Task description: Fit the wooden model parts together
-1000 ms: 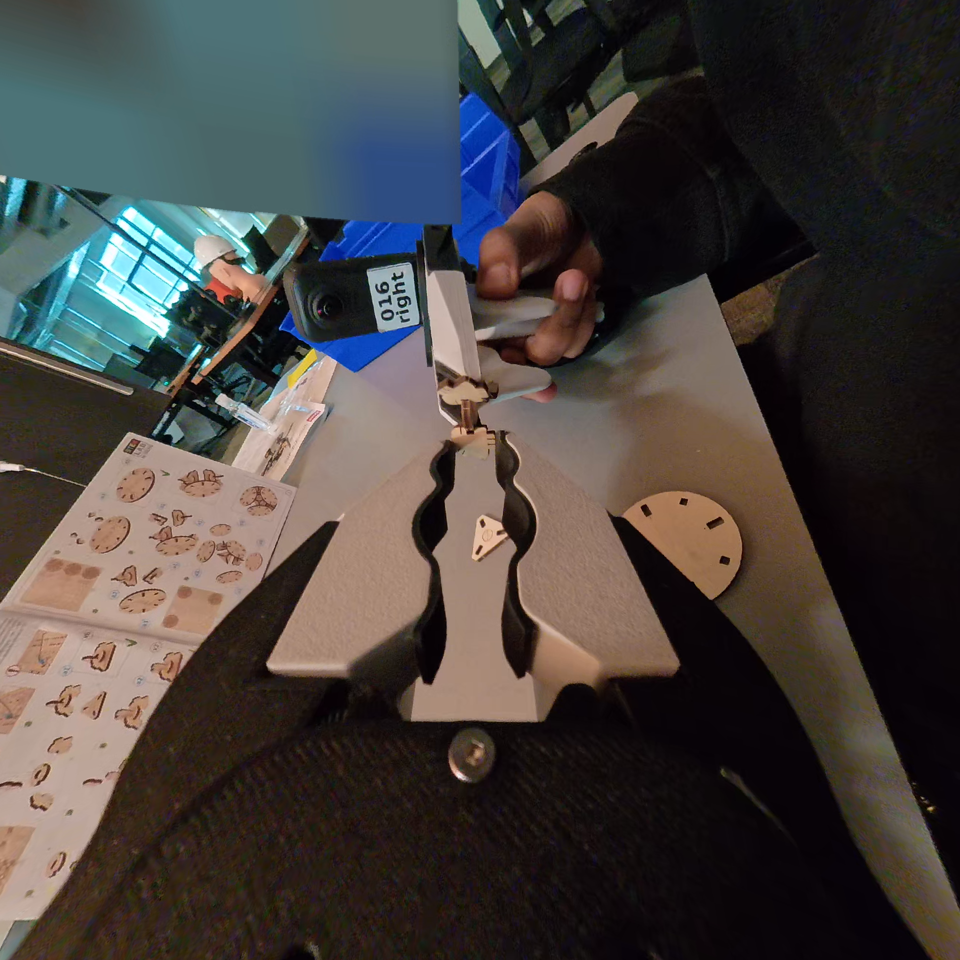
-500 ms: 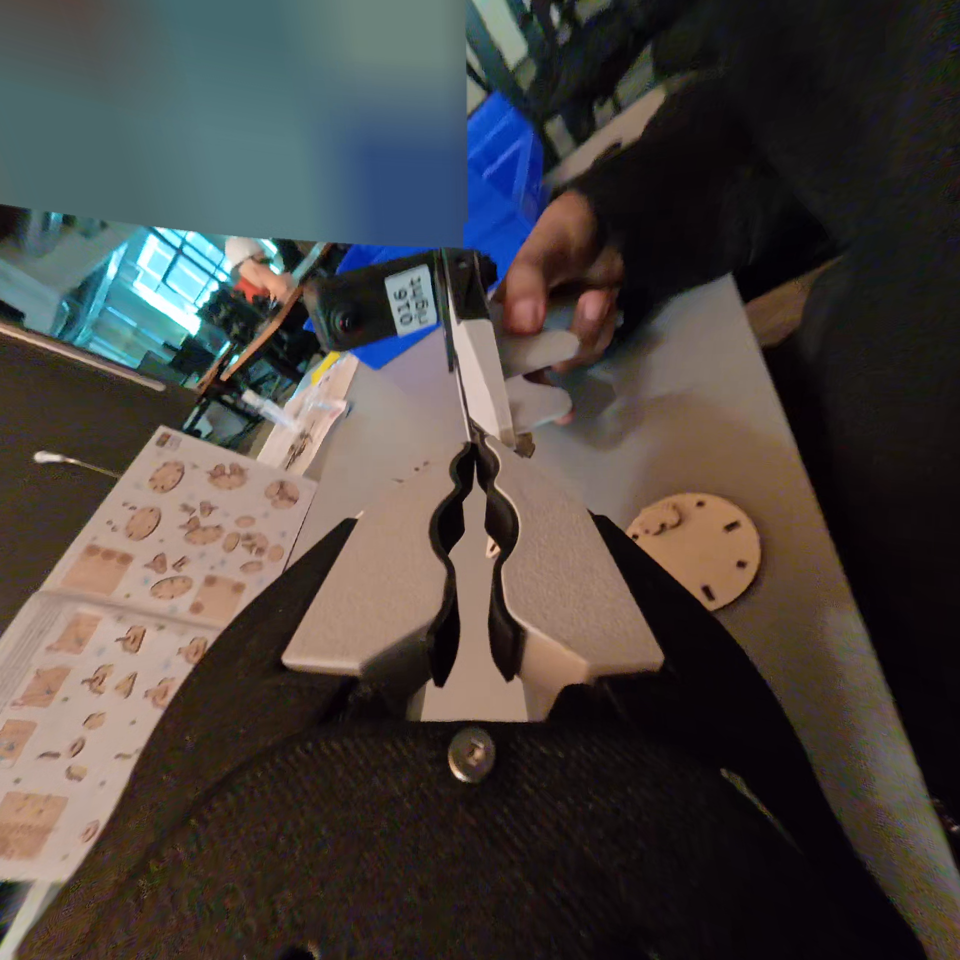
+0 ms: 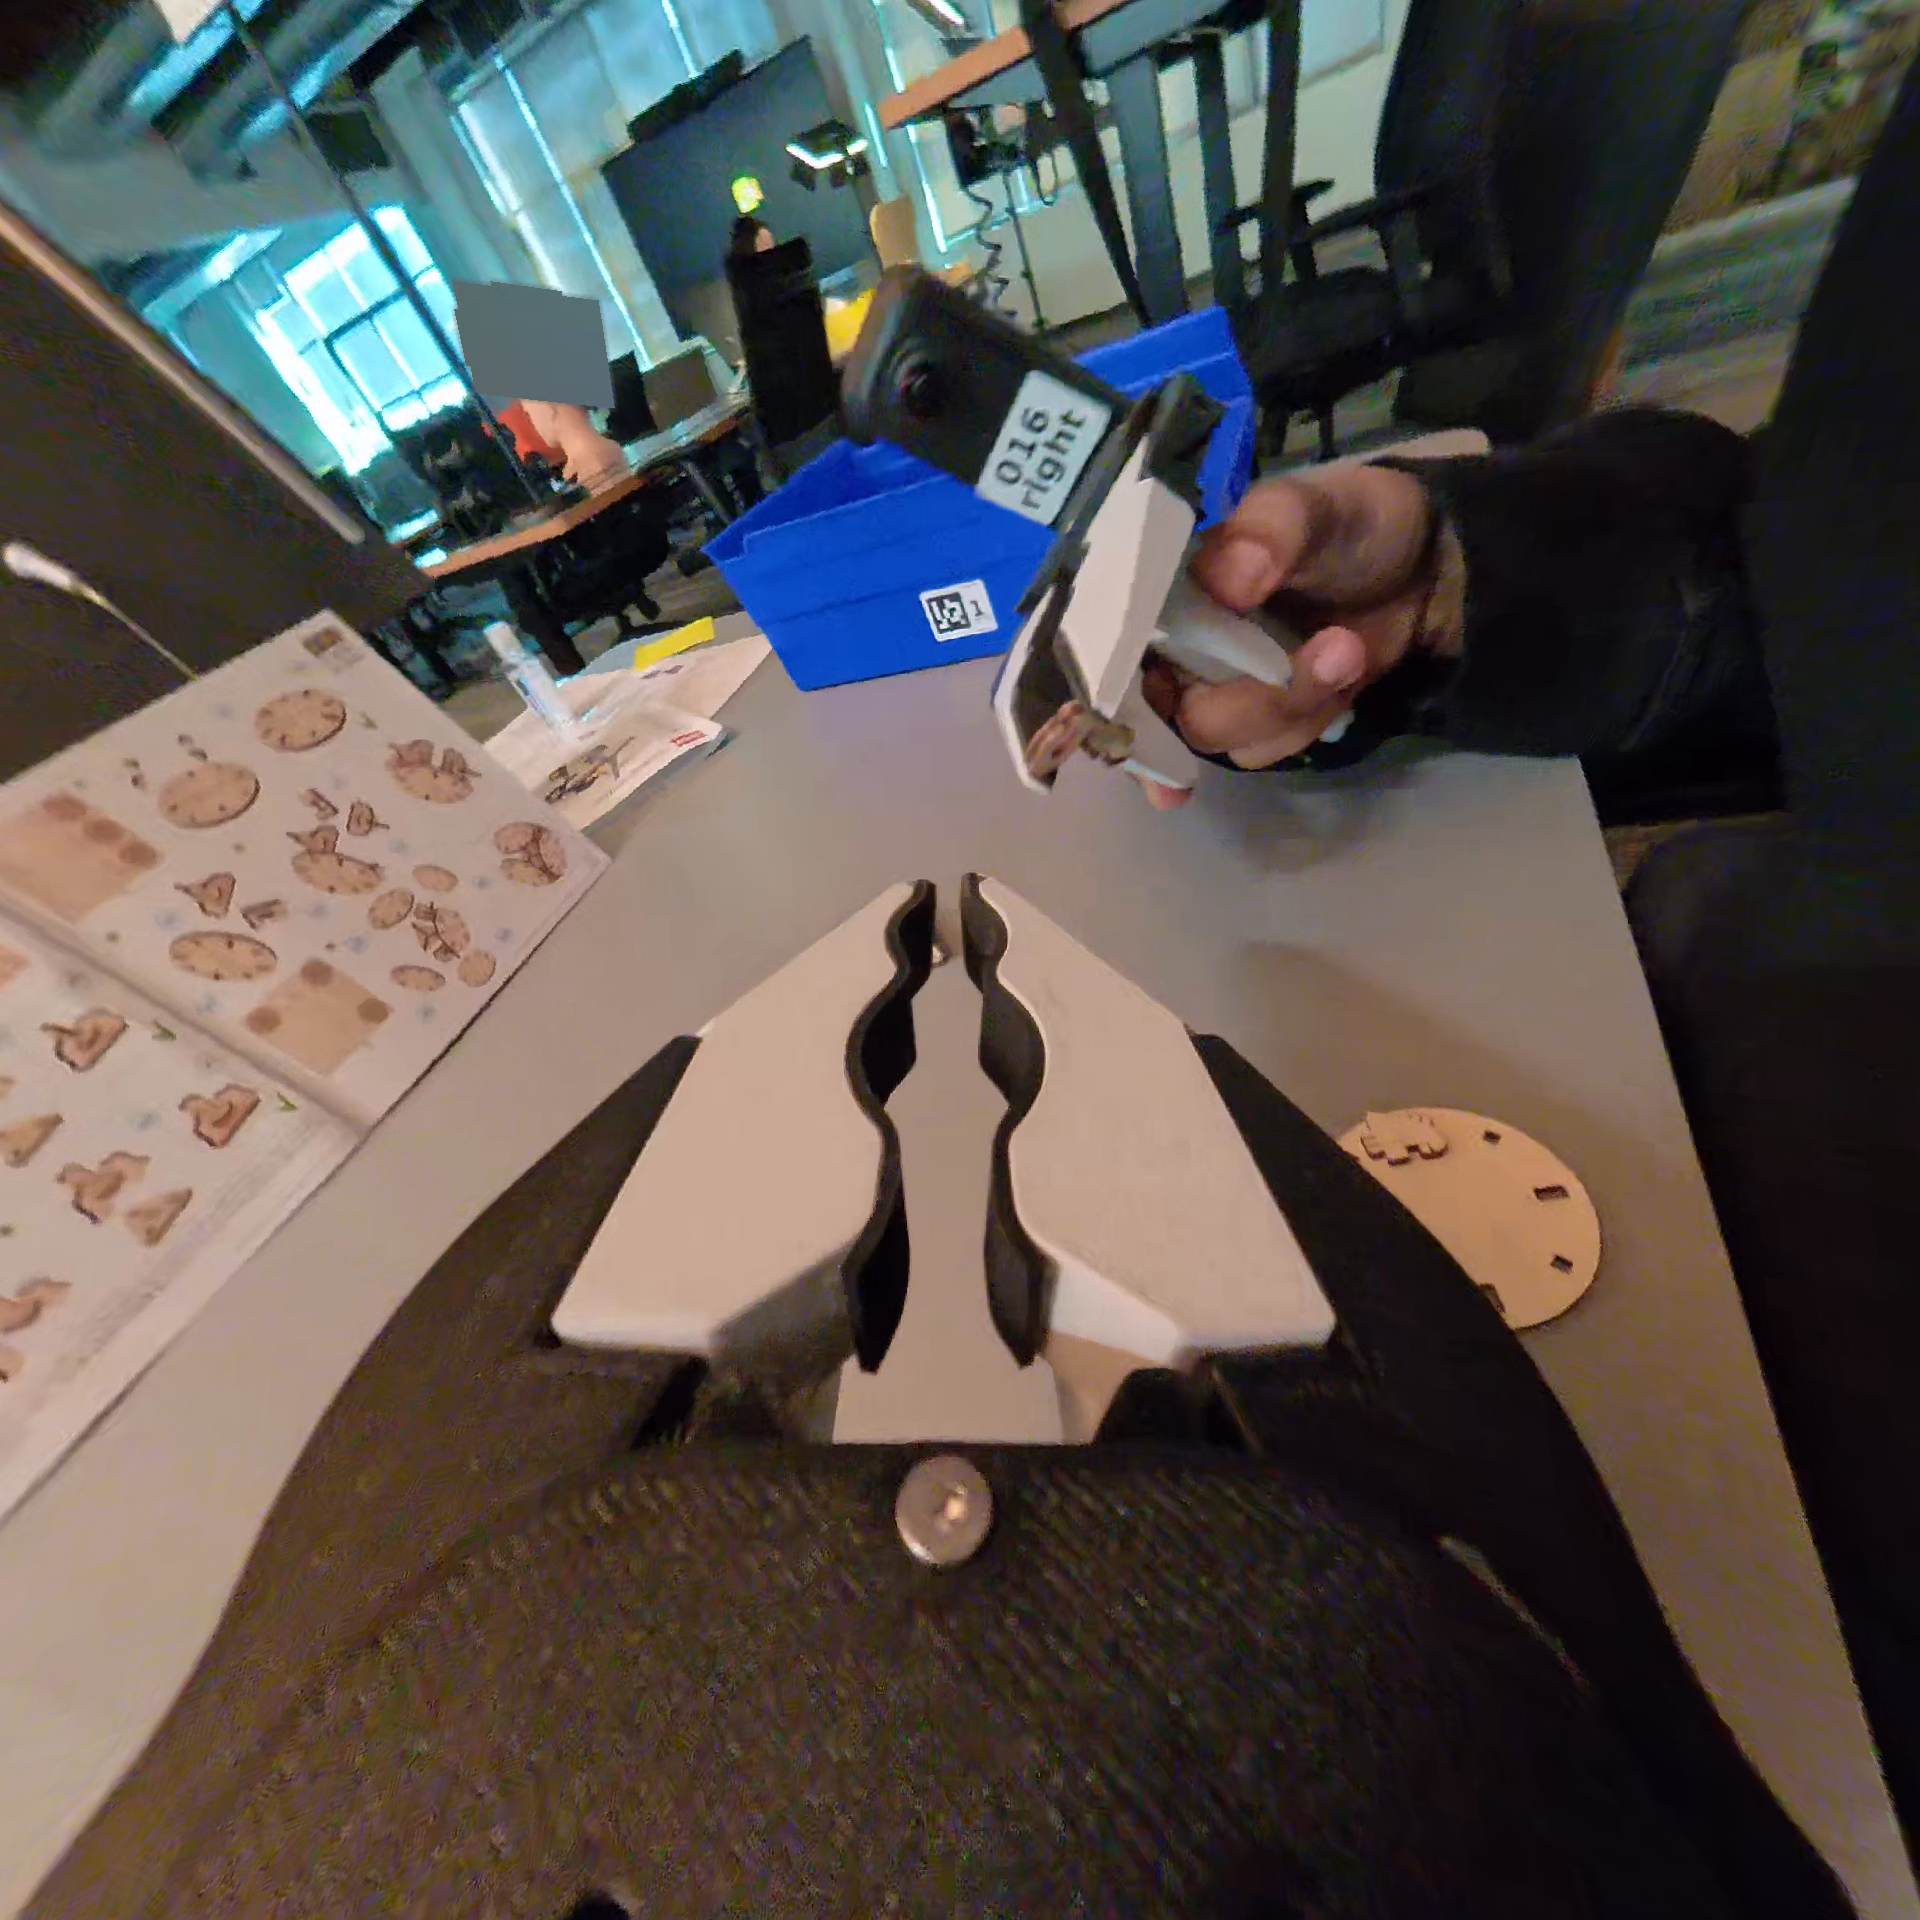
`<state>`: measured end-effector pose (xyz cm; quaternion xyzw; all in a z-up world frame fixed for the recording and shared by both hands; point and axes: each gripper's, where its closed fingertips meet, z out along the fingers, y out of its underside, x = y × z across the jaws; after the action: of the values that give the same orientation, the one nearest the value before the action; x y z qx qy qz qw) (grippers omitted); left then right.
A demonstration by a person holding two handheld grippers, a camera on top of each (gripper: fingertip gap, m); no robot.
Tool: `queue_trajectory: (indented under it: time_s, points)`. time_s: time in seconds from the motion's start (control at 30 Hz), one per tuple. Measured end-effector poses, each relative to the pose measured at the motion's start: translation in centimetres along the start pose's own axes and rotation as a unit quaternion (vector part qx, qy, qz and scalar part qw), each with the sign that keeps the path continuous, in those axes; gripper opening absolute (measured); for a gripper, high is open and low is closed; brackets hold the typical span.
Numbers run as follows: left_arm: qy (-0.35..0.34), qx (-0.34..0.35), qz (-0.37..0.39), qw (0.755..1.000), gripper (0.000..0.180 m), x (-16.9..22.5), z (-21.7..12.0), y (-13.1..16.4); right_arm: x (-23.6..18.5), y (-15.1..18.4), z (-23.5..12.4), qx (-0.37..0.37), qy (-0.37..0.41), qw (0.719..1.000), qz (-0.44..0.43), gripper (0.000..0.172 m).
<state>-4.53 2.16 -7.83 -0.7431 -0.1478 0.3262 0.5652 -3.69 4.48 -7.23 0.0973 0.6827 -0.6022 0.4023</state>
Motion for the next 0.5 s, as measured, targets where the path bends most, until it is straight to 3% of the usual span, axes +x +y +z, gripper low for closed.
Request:
queue_trajectory:
  time_s: [0.2, 0.5]
  points:
    - [0.034, 0.016, -0.117, 0.992, 0.014, -0.9, 0.1, 0.3, 0.6, -1.7, -1.2, 0.031, 0.083, 0.985, -0.146, 0.014]
    - [0.043, 0.006, -0.133, 0.990, 0.020, -0.9, 0.5, 0.9, 1.4, -2.1, -1.4, 0.049, 0.107, 0.974, -0.192, 0.015]
